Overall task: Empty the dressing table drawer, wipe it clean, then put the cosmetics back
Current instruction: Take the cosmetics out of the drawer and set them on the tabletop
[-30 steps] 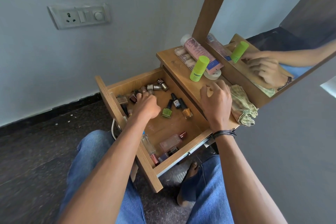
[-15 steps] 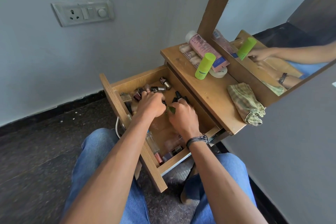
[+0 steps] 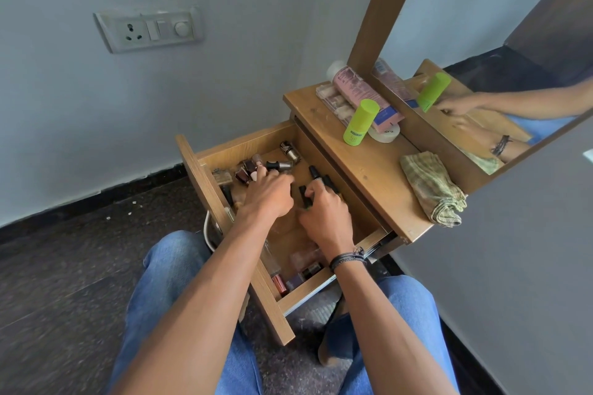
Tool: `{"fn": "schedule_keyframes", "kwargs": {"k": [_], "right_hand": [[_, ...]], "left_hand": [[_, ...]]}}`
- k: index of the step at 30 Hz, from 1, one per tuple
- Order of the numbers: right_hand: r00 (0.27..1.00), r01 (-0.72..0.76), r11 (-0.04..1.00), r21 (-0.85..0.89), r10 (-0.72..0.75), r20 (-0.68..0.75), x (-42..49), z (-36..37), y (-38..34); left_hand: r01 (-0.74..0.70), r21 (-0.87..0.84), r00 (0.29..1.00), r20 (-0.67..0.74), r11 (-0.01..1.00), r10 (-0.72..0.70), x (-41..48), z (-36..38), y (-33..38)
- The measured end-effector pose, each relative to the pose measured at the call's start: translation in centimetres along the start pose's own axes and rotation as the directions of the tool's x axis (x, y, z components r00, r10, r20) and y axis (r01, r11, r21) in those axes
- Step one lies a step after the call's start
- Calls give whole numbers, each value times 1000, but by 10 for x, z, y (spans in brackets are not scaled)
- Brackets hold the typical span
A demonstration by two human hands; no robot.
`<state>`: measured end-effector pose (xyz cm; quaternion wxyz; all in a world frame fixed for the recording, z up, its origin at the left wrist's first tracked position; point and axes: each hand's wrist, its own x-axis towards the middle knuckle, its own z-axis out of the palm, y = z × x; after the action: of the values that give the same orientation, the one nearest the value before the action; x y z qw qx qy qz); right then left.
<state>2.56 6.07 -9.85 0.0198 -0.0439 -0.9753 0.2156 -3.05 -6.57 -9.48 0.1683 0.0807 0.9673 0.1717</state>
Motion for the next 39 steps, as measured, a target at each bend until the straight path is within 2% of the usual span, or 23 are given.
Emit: {"fn": "schedule_keyframes", "kwargs": {"k": [6,9,12,16,21,30,35,39], "right_hand": [[990,1,971,239,33,-138,-7,-22,-2],[970,75,927,367,18,-242,-4,-44,-5],[921,146,889,433,37,-388,3,-68,-6],[842,127,886,446,142,-521,20,-88,6],[844,18,909,415,209,-493,37,-88,25],[860,-25,906,423,235,-452,42,-80,36],[861,-55,894,444,268,-433,43,-81,36],[866,-96,880,464,304,-397,48,-83,35]], "left_hand": [[12,43,1000,-29,999,-11,0,1,0],[35,29,999,-10,999,-35,-2,-1,2],[47,43,999,17,998,-47,0,1,0],[40,49,999,9,998,-41,1,3,-1],[36,38,999,-22,999,-35,-4,1,3],[52,-97,995,-74,994,-60,-16,-13,12],[39,-325,987,-136,945,-88,-10,-14,9],[9,-440,978,-182,898,-99,-8,-19,9]]}}
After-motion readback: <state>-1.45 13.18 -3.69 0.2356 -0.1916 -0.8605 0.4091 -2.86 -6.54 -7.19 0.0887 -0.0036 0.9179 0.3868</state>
